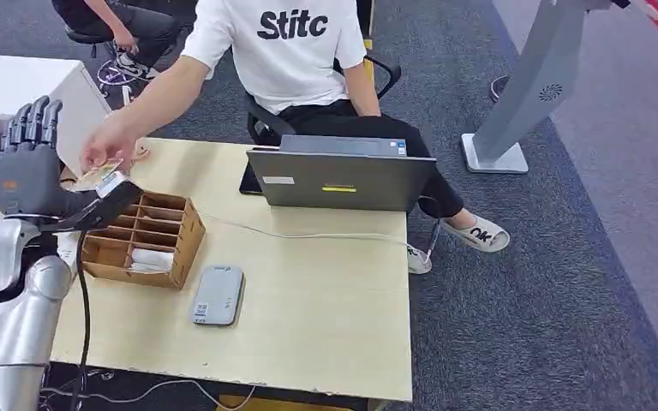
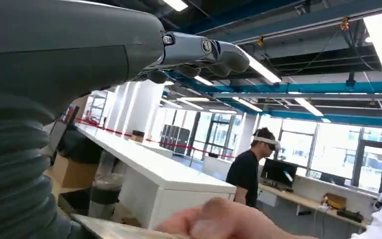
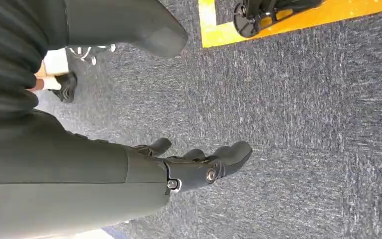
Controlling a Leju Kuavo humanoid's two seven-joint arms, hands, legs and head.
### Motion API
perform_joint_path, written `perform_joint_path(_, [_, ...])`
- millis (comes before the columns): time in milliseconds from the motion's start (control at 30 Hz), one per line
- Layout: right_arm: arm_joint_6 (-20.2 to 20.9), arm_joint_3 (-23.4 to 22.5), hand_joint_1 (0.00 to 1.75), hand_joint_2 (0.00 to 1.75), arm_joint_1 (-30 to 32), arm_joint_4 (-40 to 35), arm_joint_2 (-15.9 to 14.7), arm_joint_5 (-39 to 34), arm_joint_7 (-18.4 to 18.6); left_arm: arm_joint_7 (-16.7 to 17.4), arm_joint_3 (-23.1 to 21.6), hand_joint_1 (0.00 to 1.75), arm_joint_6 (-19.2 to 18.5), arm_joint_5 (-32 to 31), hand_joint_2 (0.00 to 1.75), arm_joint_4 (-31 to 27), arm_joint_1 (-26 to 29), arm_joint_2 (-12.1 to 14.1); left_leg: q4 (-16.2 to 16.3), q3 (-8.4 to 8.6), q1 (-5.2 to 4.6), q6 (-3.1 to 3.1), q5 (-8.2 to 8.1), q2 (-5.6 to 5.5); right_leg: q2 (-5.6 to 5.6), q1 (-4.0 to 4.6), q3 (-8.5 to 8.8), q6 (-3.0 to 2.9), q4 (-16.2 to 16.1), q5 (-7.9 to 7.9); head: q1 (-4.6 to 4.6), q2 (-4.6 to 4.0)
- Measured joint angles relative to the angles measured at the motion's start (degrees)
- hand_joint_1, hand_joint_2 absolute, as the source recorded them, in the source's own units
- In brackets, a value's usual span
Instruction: Pass the card to the sensor for recognition and then transmit it.
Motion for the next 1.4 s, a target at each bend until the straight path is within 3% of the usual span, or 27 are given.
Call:
perform_joint_path(167, [0.0,0.0,0.00,1.75,0.0,0.0,0.0,0.3,0.1,-0.2,-1.4,0.05,-0.5,-0.8,1.75,0.1,-0.3,-0.7,0.0,0.00,0.01,0.00,0.00,-0.01,-0.01,0.01,-0.01,0.00,0.0,0.00,0.00,0.00])
perform_joint_path(200, [0.0,0.0,0.00,1.75,0.0,0.0,0.0,0.3,0.2,-0.2,-1.7,1.20,-0.6,-1.0,1.75,0.1,-0.4,-0.9,0.0,0.00,0.00,0.00,0.00,-0.01,-0.01,0.00,0.00,0.00,0.0,0.00,0.00,0.00])
perform_joint_path(233, [-0.1,0.0,0.00,1.75,0.0,0.0,0.0,0.4,0.4,-0.2,-2.1,1.75,-0.7,-1.1,1.75,0.1,-0.4,-1.1,0.0,-0.02,0.00,0.00,0.00,-0.01,-0.01,0.00,0.00,0.00,0.0,0.00,0.00,0.00])
perform_joint_path(1100, [-0.2,0.0,0.00,1.75,0.3,0.0,0.0,2.3,0.8,1.0,-5.4,1.75,-0.7,-0.1,1.75,0.2,1.4,-1.0,0.0,-0.07,0.00,0.00,-0.01,-0.02,-0.03,-0.01,-0.01,0.01,0.0,0.00,0.02,0.00])
perform_joint_path(1400, [-0.2,0.0,0.00,1.75,0.3,0.0,0.0,2.3,0.7,0.9,-6.3,1.75,-2.7,0.4,1.75,0.2,2.9,-0.9,0.0,-0.07,0.00,0.00,-0.01,-0.02,-0.02,-0.01,-0.02,0.01,0.0,0.00,0.00,0.00])
